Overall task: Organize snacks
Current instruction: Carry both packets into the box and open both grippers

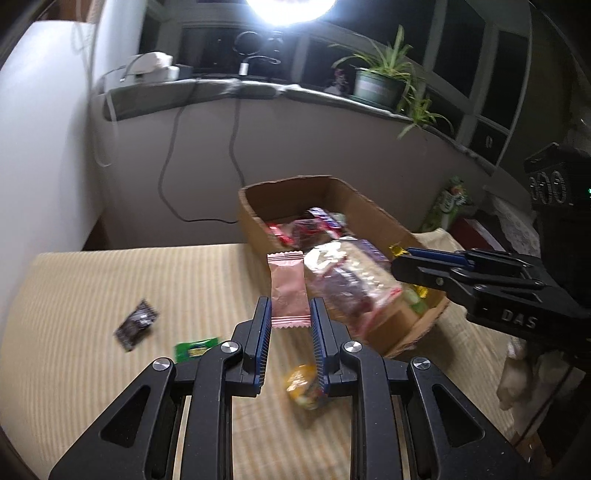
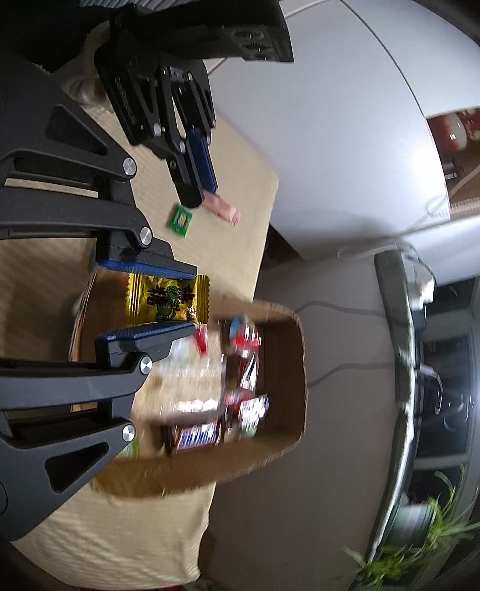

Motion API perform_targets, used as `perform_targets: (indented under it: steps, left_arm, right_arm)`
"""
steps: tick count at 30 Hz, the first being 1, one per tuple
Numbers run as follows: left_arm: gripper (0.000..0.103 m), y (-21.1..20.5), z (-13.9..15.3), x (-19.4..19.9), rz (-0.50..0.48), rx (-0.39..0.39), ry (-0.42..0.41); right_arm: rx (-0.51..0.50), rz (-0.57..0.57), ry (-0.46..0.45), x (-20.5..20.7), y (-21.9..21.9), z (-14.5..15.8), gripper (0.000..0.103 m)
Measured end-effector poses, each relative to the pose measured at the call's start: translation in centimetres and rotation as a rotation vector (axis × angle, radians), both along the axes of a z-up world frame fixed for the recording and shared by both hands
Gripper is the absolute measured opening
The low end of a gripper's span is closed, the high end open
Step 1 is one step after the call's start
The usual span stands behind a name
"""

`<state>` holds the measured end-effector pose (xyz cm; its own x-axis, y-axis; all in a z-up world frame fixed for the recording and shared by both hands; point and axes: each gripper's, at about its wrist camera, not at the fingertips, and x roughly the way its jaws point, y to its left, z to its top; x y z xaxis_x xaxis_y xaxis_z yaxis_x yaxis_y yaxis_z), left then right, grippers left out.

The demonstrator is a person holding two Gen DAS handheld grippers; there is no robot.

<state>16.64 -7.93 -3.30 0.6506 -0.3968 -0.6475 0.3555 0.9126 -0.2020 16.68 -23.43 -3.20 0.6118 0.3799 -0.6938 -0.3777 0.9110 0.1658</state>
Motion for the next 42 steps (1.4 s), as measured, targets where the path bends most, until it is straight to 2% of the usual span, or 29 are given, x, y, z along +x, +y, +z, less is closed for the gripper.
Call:
perform_targets:
  steps: [11, 21, 29, 30, 33, 36, 40, 42]
  left_arm:
    - [0.020, -4.8, 0.3, -0.1, -0.091, 0.005, -0.005]
    - [0.020, -8.0, 0.4, 0.2, -0.147, 0.009, -0.002]
    - [0.020, -9.0, 0.4, 0.3, -0.153, 0.015, -0.004]
    - [0.020, -9.1, 0.4, 0.4, -0.153, 0.018, -0.002]
    - [0.020, -9.0, 0.5, 0.4, -0.152, 0.014, 0.000]
    - [0.020, -8.8, 0.6, 0.4, -0.151, 0.011, 0.001]
    - [0.020, -8.3, 0.8, 0.3, -0.140, 0.004, -0.001]
    - [0.020, -8.0, 0.8, 0.2, -0.135, 0.000, 0.000]
  right_arm:
    - [-0.022, -0.082, 0.015, 0.9, -4.9, -0.9, 0.024]
    - [-0.032, -0.125, 0.040, 1.5, -7.0, -1.9, 0.025]
    - [-0.029, -0.141, 0.044, 1.5, -7.7, -2.1, 0.026]
    - [-0.029, -0.144, 0.045, 1.6, -7.7, -2.1, 0.028]
    - [-0.024, -0.155, 0.041, 1.5, -8.0, -2.1, 0.048]
    - [-0.022, -0.160, 0.039, 1.4, -8.1, -2.1, 0.052]
    - [-0.020, -0.169, 0.038, 1.3, -8.3, -2.0, 0.065]
    - [-0.016, -0.170, 0.038, 1.2, -8.4, -1.9, 0.066]
